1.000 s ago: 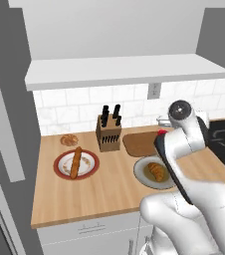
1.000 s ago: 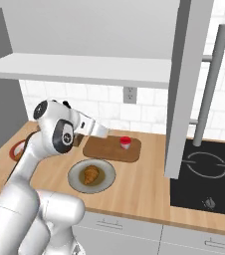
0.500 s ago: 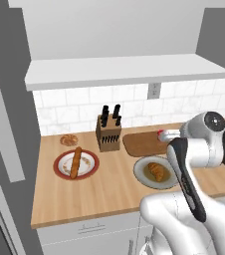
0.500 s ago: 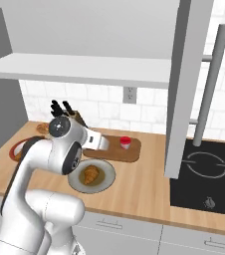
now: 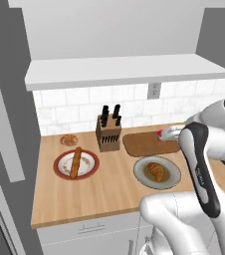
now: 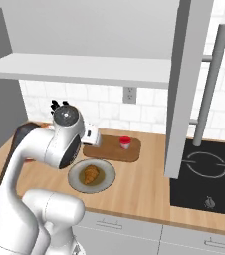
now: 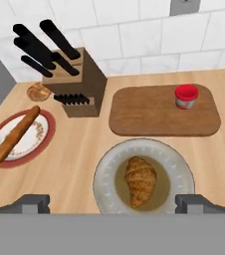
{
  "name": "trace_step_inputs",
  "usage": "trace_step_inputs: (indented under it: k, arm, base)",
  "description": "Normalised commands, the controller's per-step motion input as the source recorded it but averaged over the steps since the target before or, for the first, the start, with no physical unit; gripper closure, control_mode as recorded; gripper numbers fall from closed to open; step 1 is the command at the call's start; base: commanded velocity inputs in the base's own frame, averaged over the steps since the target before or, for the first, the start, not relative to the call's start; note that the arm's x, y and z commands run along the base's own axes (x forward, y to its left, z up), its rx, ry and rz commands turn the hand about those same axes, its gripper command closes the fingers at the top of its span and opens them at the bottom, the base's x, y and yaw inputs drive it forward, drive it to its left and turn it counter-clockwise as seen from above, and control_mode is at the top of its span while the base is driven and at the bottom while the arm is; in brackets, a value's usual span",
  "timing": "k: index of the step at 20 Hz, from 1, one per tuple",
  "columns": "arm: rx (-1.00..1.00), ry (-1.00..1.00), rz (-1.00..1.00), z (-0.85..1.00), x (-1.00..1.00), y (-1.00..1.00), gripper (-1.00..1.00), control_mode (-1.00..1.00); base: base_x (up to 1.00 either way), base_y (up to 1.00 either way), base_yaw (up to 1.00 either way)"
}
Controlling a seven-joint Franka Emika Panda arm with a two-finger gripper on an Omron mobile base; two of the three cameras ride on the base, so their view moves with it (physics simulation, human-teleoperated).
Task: From the different types of pastries on the counter, select a croissant and place it on the cutting board. Then retrieve a jar of jam from the cabinet and place it alongside the croissant on the cutting board.
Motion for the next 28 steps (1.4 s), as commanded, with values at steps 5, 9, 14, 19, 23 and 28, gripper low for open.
trace_step_inputs:
  k: [5,9,14,19,23,28]
  arm:
    - [-0.18,0.08,-0.11,0.04,-0.34,0.19,-1.0,-1.0]
    - [-0.23,0.08,-0.13,0.03,-0.5,0.11,-1.0,-1.0]
    - [-0.15,0.12,-0.07,-0.01,-0.26,0.04,-1.0,-1.0]
    - [-0.02,0.12,0.0,-0.17,-0.03,0.0,-1.0,-1.0]
    - [0.0,0.21,0.0,-0.38,-0.25,0.0,-1.0,-1.0]
    - [0.0,0.21,0.0,-0.41,-0.02,0.0,-1.0,-1.0]
  base:
    - [0.0,0.0,0.0]
    - [0.0,0.0,0.0]
    - [0.0,0.0,0.0]
    - [0.0,0.0,0.0]
    - [0.0,0.0,0.0]
    - [0.0,0.0,0.0]
